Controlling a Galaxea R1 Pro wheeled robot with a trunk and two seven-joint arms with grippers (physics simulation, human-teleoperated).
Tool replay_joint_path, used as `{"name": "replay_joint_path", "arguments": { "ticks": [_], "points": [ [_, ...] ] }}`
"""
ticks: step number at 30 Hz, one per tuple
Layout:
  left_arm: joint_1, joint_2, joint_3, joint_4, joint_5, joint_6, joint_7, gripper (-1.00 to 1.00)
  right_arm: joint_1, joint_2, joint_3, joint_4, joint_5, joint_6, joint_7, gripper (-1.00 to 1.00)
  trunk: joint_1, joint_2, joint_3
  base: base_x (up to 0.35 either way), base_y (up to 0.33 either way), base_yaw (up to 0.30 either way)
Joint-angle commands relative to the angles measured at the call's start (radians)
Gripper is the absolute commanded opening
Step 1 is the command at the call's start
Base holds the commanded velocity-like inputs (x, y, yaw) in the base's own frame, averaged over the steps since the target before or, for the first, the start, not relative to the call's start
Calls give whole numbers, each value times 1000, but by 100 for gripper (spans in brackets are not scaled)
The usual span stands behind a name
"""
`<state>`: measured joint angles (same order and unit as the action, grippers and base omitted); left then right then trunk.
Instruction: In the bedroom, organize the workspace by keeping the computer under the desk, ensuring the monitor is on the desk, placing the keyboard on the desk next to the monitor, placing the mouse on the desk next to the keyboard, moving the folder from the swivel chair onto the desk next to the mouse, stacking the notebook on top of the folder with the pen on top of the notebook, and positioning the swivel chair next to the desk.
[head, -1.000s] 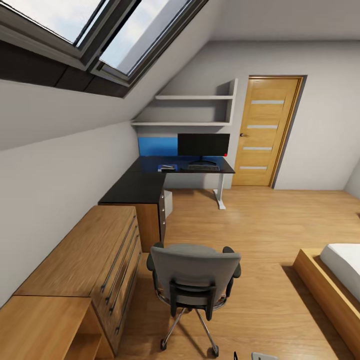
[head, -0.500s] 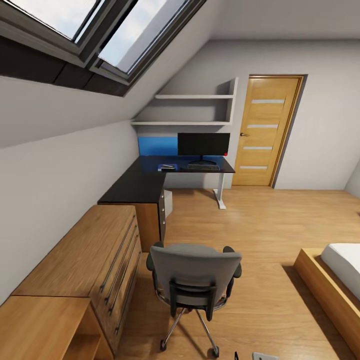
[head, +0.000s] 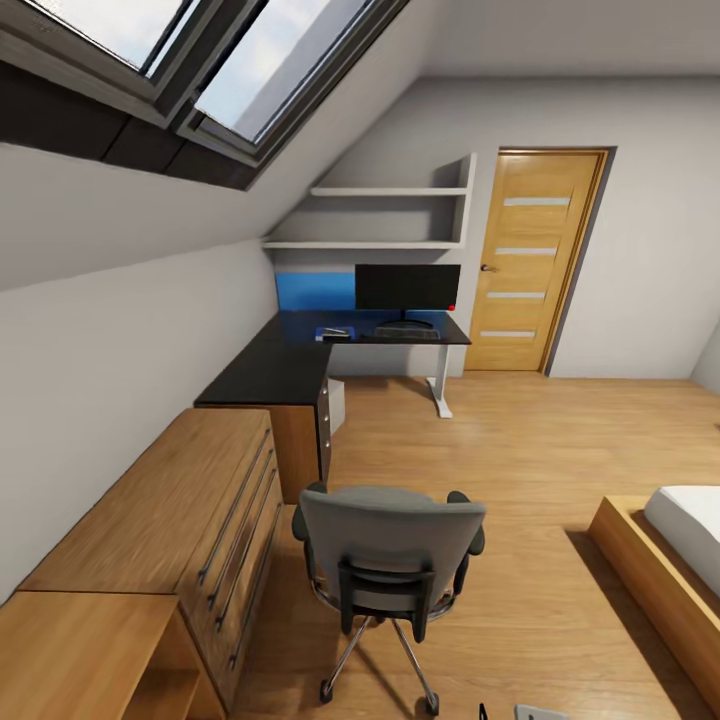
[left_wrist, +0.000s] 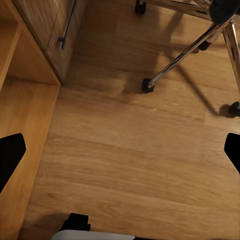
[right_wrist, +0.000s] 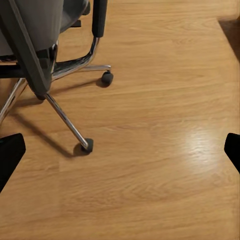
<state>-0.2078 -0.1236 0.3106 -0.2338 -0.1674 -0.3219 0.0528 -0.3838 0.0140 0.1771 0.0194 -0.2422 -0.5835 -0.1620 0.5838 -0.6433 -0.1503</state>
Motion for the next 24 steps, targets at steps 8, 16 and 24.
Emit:
{"name": "replay_joint_path", "arguments": {
  "ticks": [8, 16, 24],
  "points": [
    [-1, 0, 4, 1, -11, -3, 5, 100, -1, -2, 10, 2, -6, -4, -3, 100, 31, -58, -27, 0, 0, 0],
    [-1, 1, 3, 1, -11, -3, 6, 100, -1, 3, 11, 2, -6, -4, -2, 100, 62, -114, -52, 0, 0, 0],
    [-1, 2, 3, 0, -10, -3, 6, 100, -1, 8, 11, 3, -5, -4, 5, 100, 92, -170, -77, 0, 0, 0]
  ]
}}
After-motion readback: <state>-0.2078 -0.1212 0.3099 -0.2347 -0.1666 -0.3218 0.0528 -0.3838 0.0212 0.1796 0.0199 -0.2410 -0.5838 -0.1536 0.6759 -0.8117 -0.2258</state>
